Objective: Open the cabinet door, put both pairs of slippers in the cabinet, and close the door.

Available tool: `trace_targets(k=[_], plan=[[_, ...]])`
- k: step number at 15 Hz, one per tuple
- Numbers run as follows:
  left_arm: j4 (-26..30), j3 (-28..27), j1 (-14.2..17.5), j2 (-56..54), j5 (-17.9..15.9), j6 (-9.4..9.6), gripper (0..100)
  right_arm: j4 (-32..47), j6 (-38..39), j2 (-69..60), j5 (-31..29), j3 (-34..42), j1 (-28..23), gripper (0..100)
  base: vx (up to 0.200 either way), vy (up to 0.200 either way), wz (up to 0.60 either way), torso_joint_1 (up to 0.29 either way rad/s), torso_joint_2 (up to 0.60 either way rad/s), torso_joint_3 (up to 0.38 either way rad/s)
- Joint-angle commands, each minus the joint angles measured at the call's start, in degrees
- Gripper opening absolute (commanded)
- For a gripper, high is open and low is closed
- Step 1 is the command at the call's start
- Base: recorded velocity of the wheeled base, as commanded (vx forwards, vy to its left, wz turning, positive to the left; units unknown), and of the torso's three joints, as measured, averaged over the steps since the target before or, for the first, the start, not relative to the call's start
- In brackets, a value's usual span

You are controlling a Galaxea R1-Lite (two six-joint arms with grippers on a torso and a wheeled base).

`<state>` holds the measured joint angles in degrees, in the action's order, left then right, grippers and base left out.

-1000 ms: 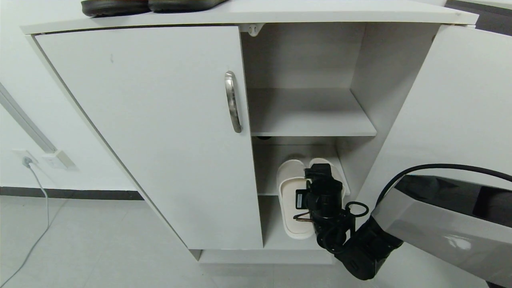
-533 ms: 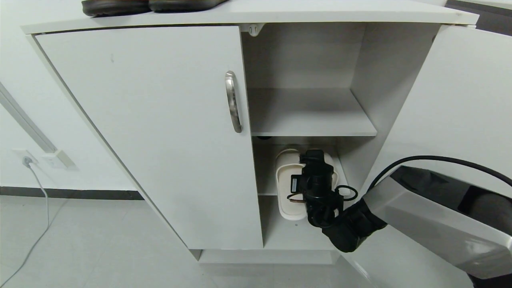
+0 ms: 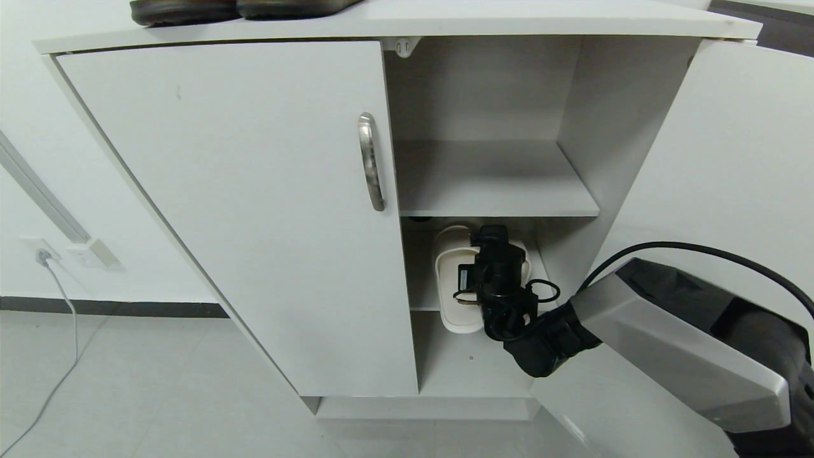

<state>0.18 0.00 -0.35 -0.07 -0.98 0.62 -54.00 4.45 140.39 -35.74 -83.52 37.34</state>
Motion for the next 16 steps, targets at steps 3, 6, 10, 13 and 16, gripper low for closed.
trace_targets(k=[3,6,10,13,16], plan=[[-0.01,0.0,0.0,0.07,0.01,-0.01,0,1.89,-0.14,2.26,-0.03,-4.11,-0.6,0,0.0,0.0,0.0,0.0,0.0,0.0],[-0.01,0.0,-0.09,0.07,0.01,-0.01,0,2.5,-0.06,3.58,-0.03,-5.6,-0.6,0,0.0,0.0,0.0,0.0,0.0,0.0],[-0.01,0.0,0.0,0.07,0.01,-0.01,0,2.59,-0.06,4.28,-0.03,-6.22,-0.78,0,0.0,0.0,0.0,0.0,0.0,0.0],[-0.01,0.0,-0.09,0.07,0.01,-0.01,0,2.59,-0.06,4.28,-0.03,-6.22,-0.78,0,0.0,0.0,0.0,0.0,0.0,0.0],[-0.01,0.0,0.0,0.07,0.01,-0.01,0,2.5,-0.06,4.19,-0.12,-5.6,-0.69,100,0.0,0.0,0.0,0.0,0.0,0.0]])
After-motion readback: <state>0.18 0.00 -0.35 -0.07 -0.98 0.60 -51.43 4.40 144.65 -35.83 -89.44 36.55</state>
